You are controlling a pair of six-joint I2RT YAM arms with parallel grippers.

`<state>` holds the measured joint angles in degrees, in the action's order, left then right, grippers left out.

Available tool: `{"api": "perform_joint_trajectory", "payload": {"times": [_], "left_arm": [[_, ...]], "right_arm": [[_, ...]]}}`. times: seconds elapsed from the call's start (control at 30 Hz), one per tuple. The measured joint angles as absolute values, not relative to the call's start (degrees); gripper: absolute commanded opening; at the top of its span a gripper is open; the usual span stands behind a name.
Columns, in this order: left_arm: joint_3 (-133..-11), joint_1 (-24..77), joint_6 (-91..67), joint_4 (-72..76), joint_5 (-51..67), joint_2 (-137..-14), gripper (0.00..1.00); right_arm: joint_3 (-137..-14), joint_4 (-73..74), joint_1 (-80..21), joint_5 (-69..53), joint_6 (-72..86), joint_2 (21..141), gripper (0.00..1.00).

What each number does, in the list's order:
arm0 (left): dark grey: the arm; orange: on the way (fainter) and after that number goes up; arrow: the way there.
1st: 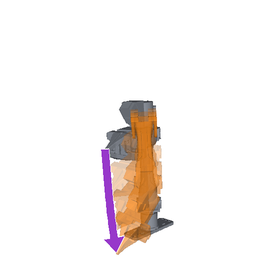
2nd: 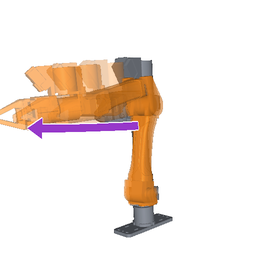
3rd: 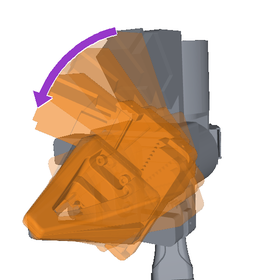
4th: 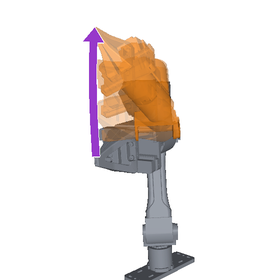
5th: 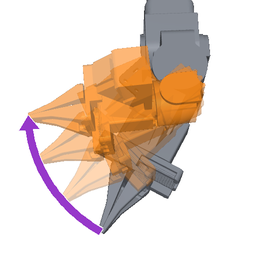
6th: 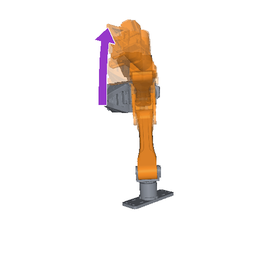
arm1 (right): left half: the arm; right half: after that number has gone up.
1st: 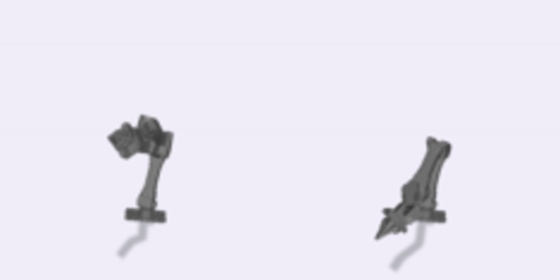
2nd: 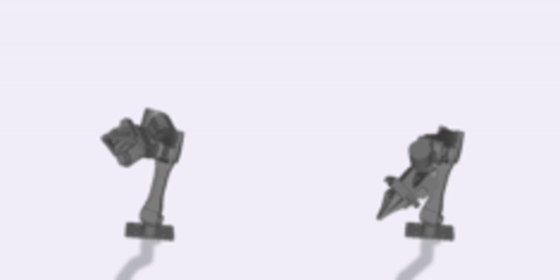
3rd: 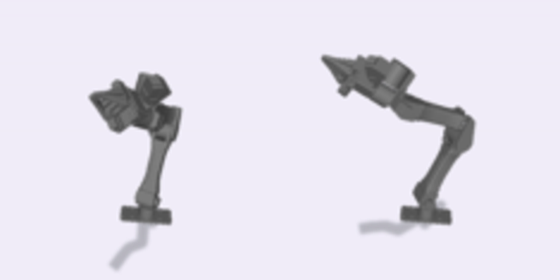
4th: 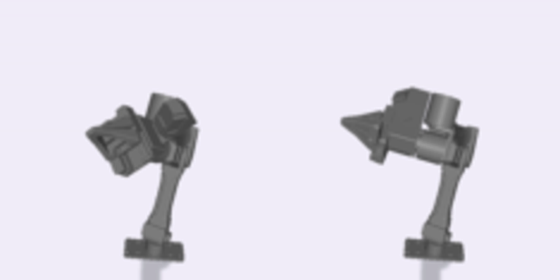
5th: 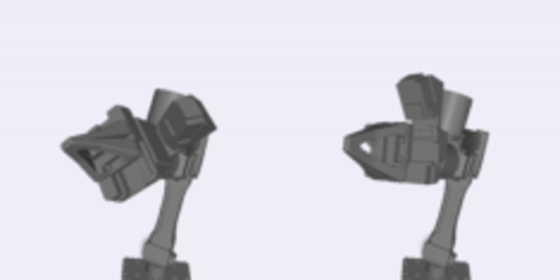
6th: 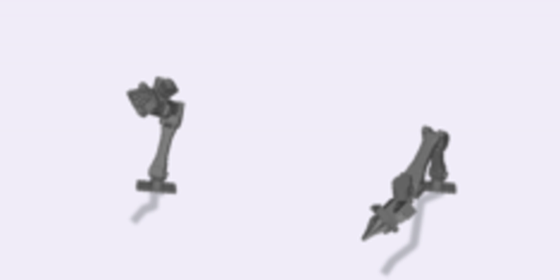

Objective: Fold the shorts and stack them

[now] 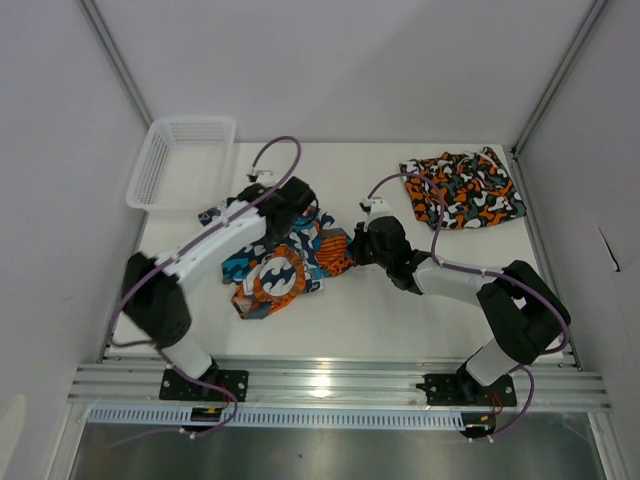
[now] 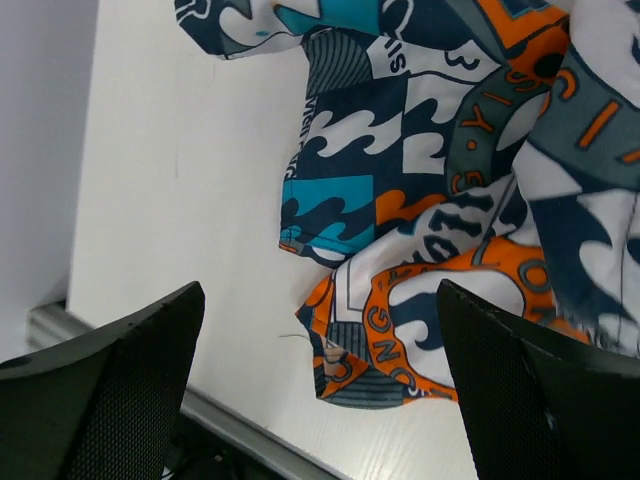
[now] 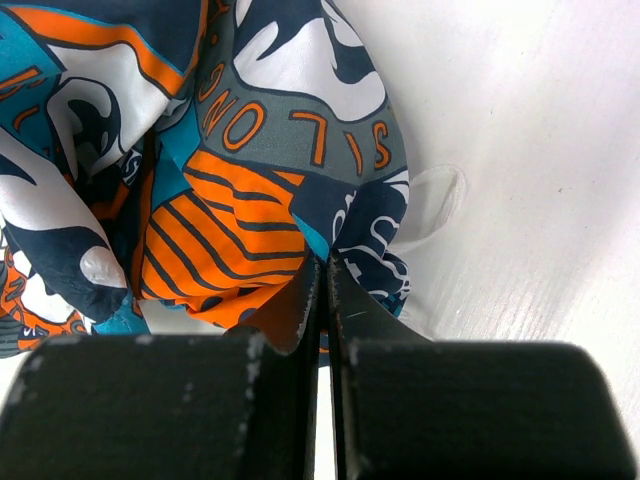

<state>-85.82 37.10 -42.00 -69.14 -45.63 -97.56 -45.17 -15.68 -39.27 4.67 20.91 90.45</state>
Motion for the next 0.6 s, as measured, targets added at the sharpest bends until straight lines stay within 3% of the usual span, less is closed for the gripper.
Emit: {"api": "perform_joint_trajectory", "payload": {"times": [0.3, 0.6], "left_arm": [[-67.20, 37.69, -39.46, -53.47, -32.67, -64.86, 0.99], [-55.44, 45.71, -37.01, -42.68, -22.24, -65.01, 0.99]], "right_arm": [[-45.17, -15.70, -39.27, 4.64, 20.91, 90.43, 0.00], [-45.17, -15.75, -39.27, 4.19, 20.71, 90.45, 0.00]]}}
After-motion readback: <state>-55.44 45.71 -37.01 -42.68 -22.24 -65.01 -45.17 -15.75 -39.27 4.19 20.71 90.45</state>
